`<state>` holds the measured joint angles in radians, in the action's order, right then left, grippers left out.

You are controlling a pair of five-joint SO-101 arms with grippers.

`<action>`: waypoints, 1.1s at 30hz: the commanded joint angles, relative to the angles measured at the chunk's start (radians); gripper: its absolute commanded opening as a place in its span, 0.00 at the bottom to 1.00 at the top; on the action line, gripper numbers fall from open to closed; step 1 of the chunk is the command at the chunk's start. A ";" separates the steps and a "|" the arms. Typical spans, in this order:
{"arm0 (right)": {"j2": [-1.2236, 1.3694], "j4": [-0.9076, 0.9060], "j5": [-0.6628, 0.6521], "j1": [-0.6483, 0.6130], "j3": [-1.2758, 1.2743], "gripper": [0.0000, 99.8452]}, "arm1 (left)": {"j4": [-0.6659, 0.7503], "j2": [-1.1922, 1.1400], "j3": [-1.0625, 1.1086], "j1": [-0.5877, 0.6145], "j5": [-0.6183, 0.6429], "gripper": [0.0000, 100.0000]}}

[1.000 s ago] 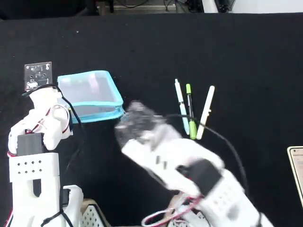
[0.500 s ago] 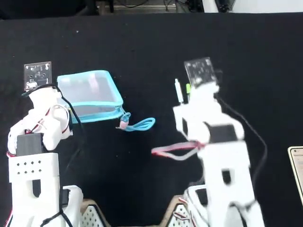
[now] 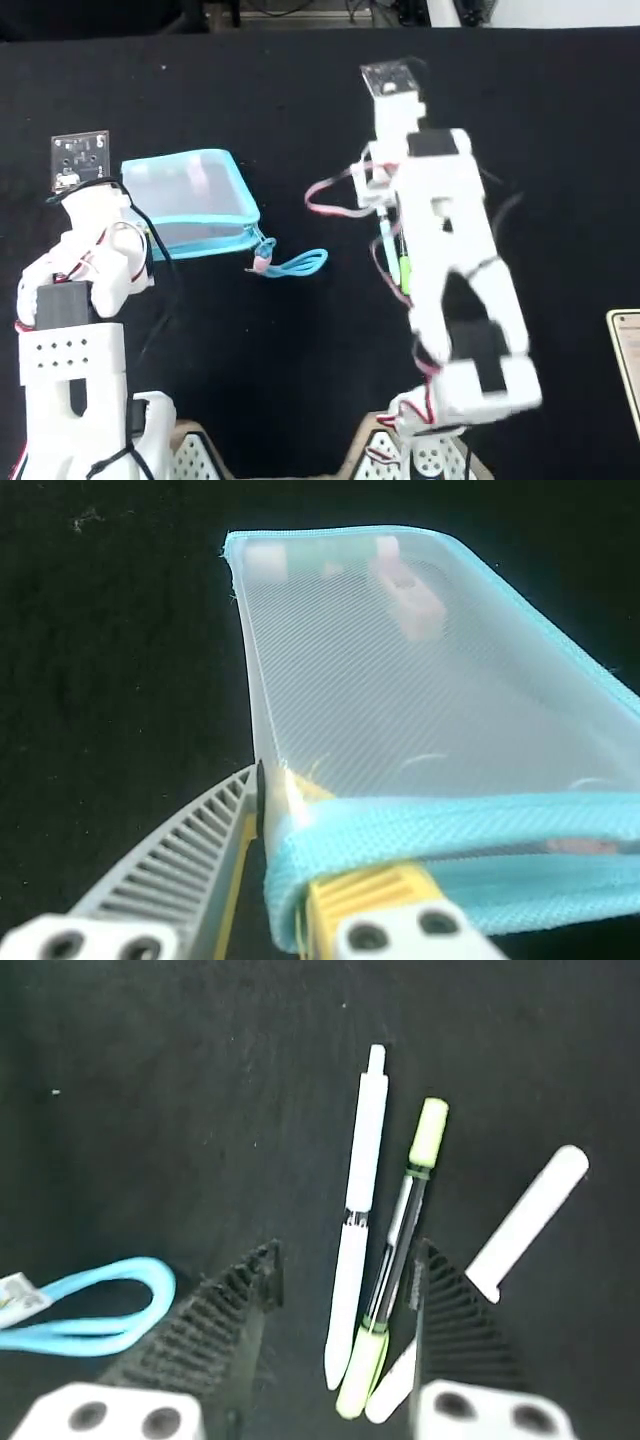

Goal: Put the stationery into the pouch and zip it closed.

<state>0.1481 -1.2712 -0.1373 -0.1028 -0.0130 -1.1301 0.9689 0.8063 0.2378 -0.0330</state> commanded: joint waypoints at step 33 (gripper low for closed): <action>0.974 -0.299 -0.192 0.080 1.190 0.20 | 0.012 0.011 -0.010 0.010 0.006 0.03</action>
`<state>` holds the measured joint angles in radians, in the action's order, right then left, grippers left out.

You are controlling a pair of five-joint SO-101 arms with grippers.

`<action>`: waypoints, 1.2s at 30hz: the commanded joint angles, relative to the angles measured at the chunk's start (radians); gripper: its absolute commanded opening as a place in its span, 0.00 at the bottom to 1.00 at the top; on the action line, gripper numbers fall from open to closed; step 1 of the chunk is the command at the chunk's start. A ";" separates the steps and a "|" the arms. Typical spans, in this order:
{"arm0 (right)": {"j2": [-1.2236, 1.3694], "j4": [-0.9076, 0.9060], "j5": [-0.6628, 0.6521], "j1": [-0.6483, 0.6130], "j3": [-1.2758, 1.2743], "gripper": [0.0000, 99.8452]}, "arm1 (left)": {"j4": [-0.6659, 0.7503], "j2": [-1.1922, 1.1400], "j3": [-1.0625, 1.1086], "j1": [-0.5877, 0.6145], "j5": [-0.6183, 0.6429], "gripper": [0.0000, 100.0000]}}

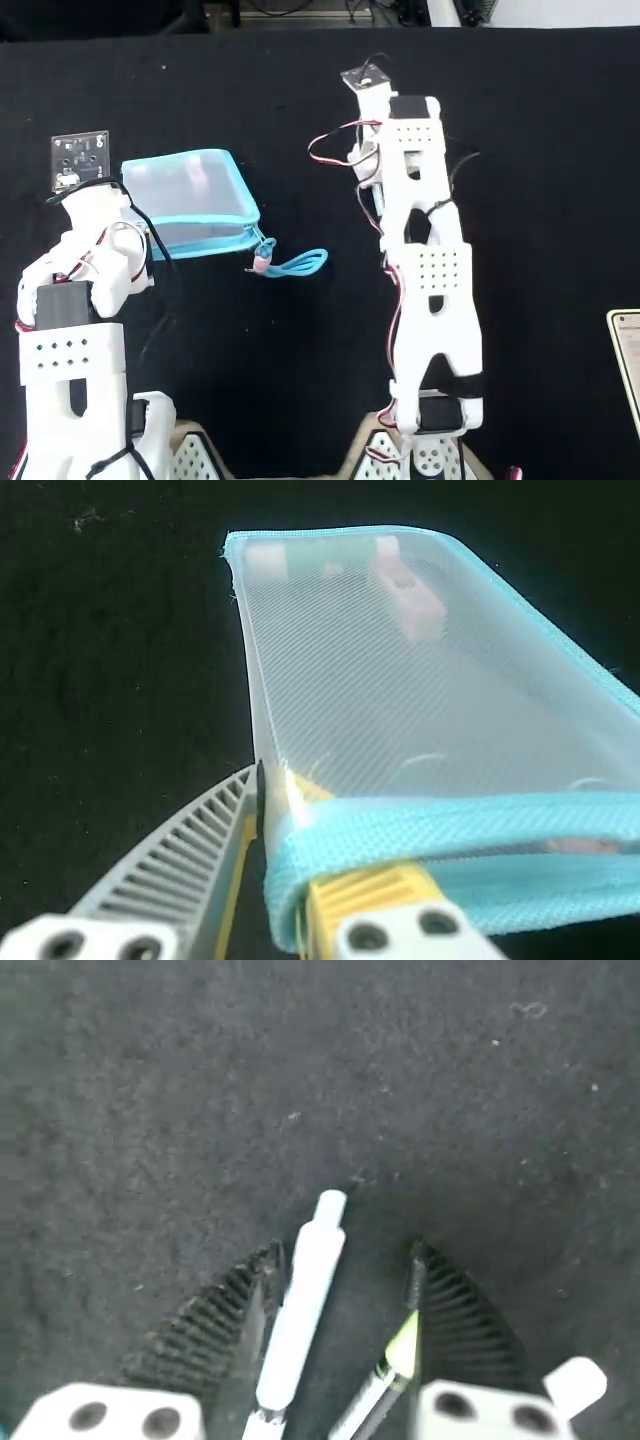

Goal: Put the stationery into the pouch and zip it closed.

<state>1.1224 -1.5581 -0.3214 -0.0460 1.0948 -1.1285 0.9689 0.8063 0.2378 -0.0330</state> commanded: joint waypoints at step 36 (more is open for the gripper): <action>-0.737 -0.206 0.083 -0.015 -0.361 0.01 | 0.011 0.011 -0.012 0.010 0.006 0.03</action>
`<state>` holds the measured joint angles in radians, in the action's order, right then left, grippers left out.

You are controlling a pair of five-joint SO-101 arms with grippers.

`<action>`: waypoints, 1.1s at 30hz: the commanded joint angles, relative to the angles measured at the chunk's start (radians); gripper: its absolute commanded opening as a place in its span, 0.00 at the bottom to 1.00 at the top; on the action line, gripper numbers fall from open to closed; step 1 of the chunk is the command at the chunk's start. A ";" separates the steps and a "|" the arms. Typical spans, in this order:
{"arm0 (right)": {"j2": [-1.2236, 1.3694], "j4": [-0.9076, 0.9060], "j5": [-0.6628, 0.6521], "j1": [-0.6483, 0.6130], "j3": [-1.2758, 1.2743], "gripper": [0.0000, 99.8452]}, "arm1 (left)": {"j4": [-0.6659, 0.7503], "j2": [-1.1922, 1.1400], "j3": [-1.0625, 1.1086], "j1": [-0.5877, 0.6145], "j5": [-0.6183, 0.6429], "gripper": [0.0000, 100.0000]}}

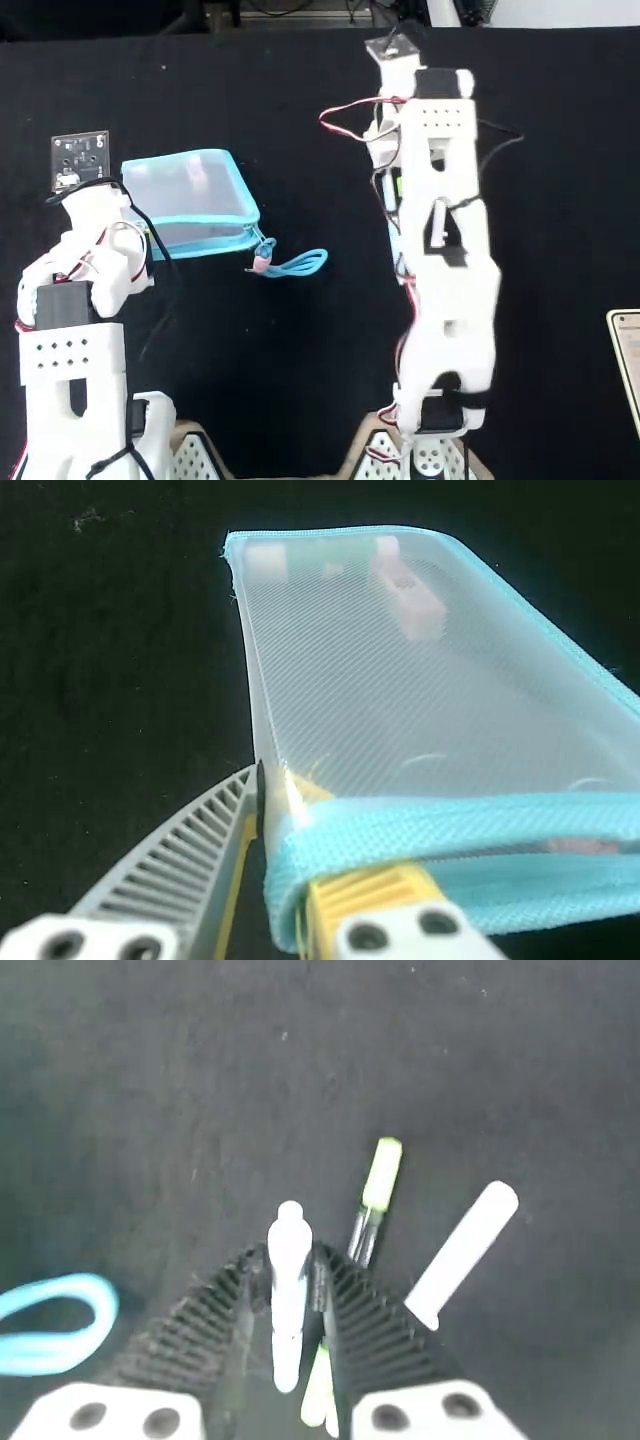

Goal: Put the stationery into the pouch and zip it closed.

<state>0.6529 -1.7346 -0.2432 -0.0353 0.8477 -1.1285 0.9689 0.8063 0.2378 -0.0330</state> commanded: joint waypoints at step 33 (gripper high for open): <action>-1.646 0.238 0.114 -0.591 -0.981 0.01 | 0.011 0.011 -0.008 0.010 0.005 0.03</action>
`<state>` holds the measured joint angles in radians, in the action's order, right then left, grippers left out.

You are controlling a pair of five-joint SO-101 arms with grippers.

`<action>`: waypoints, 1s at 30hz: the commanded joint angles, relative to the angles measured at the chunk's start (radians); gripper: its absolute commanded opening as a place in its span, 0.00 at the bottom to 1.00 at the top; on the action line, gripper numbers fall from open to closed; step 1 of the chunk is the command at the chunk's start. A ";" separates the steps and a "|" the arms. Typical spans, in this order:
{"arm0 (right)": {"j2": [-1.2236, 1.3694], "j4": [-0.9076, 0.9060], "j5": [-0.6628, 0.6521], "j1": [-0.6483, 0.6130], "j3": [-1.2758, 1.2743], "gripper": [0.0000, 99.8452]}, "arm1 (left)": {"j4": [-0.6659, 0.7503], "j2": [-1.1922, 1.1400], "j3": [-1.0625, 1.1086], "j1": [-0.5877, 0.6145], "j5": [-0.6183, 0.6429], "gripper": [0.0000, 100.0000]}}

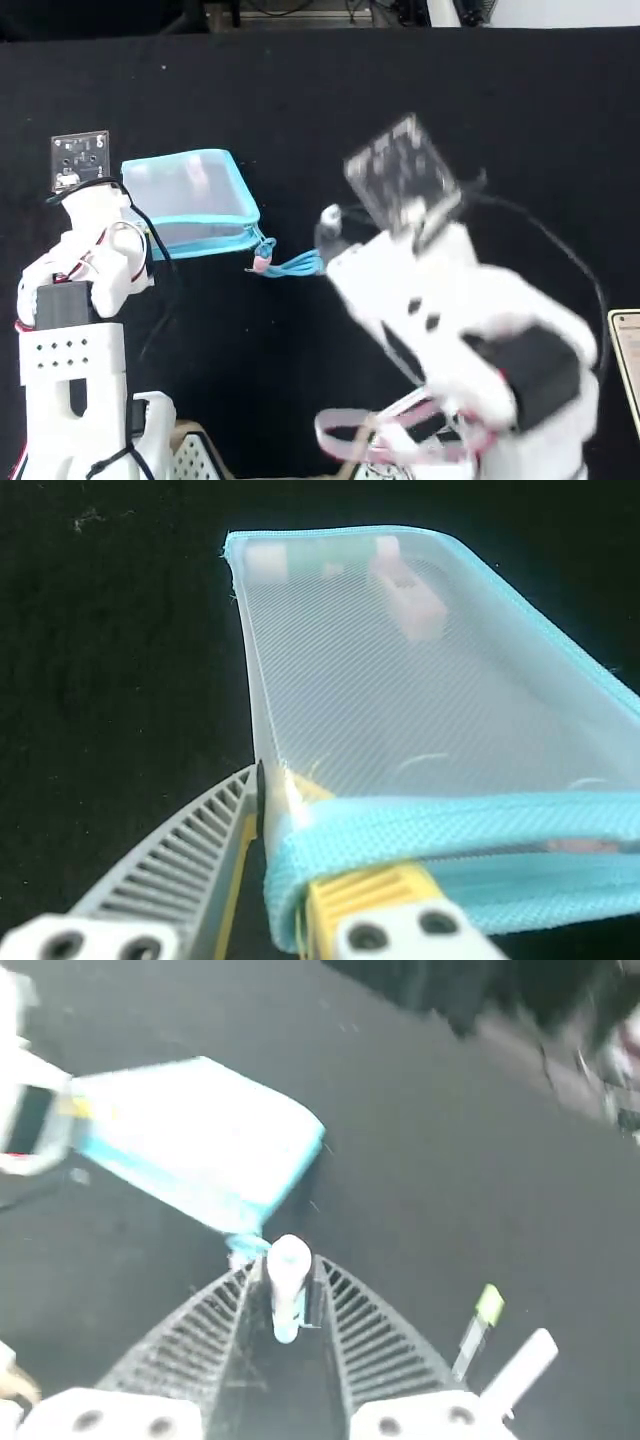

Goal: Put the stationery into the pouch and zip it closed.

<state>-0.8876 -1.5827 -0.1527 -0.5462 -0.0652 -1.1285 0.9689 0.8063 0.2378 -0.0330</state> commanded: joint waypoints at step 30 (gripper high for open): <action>-0.516 1.076 0.014 -0.238 -1.056 0.01 | 0.011 0.011 -0.008 0.010 0.005 0.03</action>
<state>-1.3909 -0.5685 -0.1343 -0.7825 -1.0948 -1.1285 0.9689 0.8063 0.2378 -0.0330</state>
